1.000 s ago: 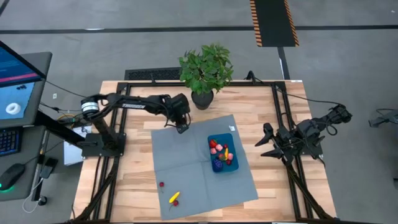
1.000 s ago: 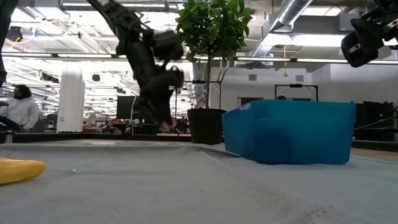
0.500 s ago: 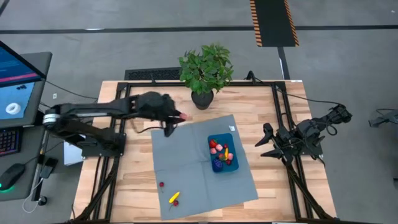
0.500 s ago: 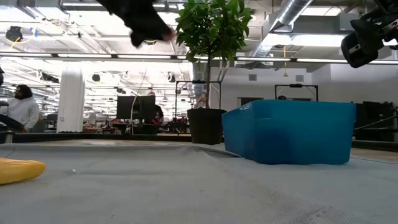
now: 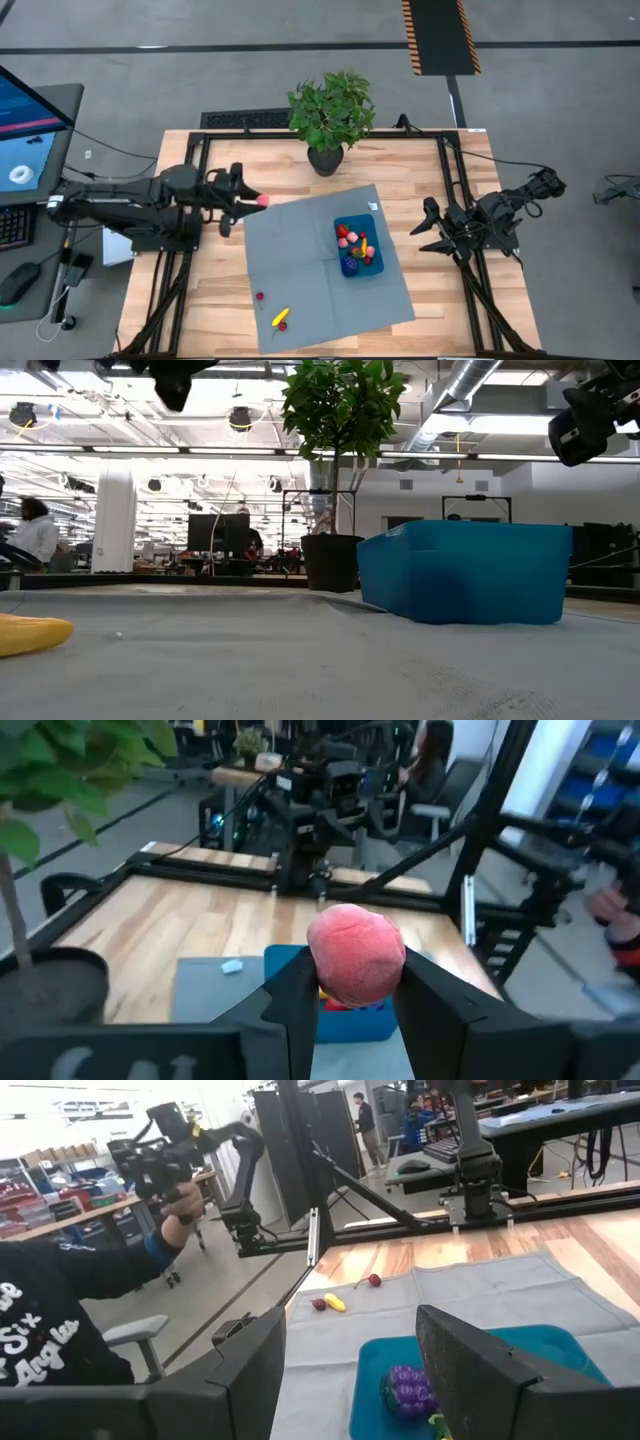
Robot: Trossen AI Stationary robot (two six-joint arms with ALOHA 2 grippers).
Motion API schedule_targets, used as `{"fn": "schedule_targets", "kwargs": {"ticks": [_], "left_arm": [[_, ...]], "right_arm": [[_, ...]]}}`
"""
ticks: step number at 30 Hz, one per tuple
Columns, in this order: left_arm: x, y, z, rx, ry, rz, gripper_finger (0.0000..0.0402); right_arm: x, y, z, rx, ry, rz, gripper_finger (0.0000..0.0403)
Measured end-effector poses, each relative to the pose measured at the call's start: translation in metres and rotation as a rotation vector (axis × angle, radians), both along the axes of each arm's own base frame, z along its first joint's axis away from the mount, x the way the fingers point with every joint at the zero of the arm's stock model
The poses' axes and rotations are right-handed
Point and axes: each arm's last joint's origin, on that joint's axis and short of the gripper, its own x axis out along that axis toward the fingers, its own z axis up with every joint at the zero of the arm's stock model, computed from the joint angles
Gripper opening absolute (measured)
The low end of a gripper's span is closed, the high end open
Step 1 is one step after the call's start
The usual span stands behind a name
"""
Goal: Pick and placing Produce into tupperware
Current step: Put the peach into the bin
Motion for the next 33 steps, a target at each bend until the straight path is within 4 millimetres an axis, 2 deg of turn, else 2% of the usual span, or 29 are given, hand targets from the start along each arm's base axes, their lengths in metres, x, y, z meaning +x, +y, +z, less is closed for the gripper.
{"fn": "schedule_targets", "kwargs": {"ticks": [7, 15, 20, 23, 27, 31, 33], "left_arm": [[-0.018, -0.009, -0.043, -0.087, -0.115, -0.078, 0.0105], [-0.03, -0.016, -0.073, -0.108, -0.233, -0.139, 0.0105], [-0.033, -0.023, -0.081, -0.093, -0.299, -0.28, 0.0105], [-0.033, -0.026, -0.085, -0.094, -0.293, -0.31, 0.0105], [-0.035, -0.031, -0.085, -0.087, -0.287, -0.456, 0.0105], [-0.034, -0.029, -0.086, -0.099, -0.273, -0.378, 0.0105], [-0.033, -0.026, -0.088, -0.093, -0.259, -0.269, 0.0105]], "right_arm": [[0.0, 0.0, 0.0, 0.002, -0.002, 0.0, 0.0249], [0.0, 0.0, 0.0, 0.001, -0.003, -0.007, 0.0249], [0.001, -0.001, 0.0, -0.001, -0.003, -0.047, 0.0249], [0.001, -0.001, 0.0, -0.001, -0.003, -0.052, 0.0249], [0.001, -0.001, 0.0, -0.001, -0.003, -0.053, 0.0249], [0.001, -0.001, 0.0, -0.001, -0.003, -0.053, 0.0249], [0.001, -0.001, 0.0, -0.001, -0.003, -0.053, 0.0249]]}}
